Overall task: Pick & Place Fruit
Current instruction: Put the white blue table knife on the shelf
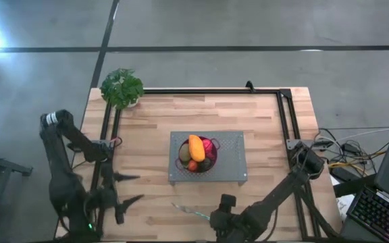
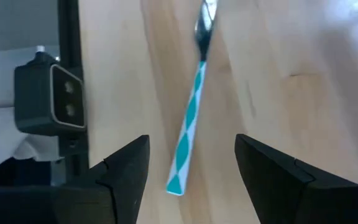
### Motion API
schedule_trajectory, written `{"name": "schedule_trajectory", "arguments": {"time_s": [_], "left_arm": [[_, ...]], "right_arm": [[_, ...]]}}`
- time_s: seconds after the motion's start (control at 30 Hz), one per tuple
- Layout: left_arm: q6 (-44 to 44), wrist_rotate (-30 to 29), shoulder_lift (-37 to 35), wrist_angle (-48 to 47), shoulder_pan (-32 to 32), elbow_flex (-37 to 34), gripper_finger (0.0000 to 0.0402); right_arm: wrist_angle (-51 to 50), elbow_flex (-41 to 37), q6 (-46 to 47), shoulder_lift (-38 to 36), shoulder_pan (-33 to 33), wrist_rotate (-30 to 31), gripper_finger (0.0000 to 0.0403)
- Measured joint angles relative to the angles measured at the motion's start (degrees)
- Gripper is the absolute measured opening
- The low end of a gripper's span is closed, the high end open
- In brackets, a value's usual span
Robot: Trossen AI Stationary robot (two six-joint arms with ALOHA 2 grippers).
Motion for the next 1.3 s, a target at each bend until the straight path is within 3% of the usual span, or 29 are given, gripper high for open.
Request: {"name": "schedule_trajectory", "arguments": {"time_s": [0.3, 0.7, 0.83, 1.3], "left_arm": [[4.57, 0.54, -15.58, 0.55, -0.82, -5.22, 0.0293], [2.06, 1.38, -36.58, 5.17, -0.29, -24.14, 0.0293], [-0.41, 4.91, -42.06, 6.88, -0.31, -30.09, 0.0293], [-5.42, 4.95, -48.47, 16.34, -0.33, -47.53, 0.0292]], "right_arm": [[4.66, -3.49, 2.14, 0.00, 0.20, -0.16, 0.0233], [7.99, -6.27, 2.88, 0.00, 0.07, -0.58, 0.0260], [8.51, -6.95, 2.93, 0.00, 0.07, -1.48, 0.0251], [12.13, -9.90, 2.93, 0.00, 0.03, -1.86, 0.0219]]}}
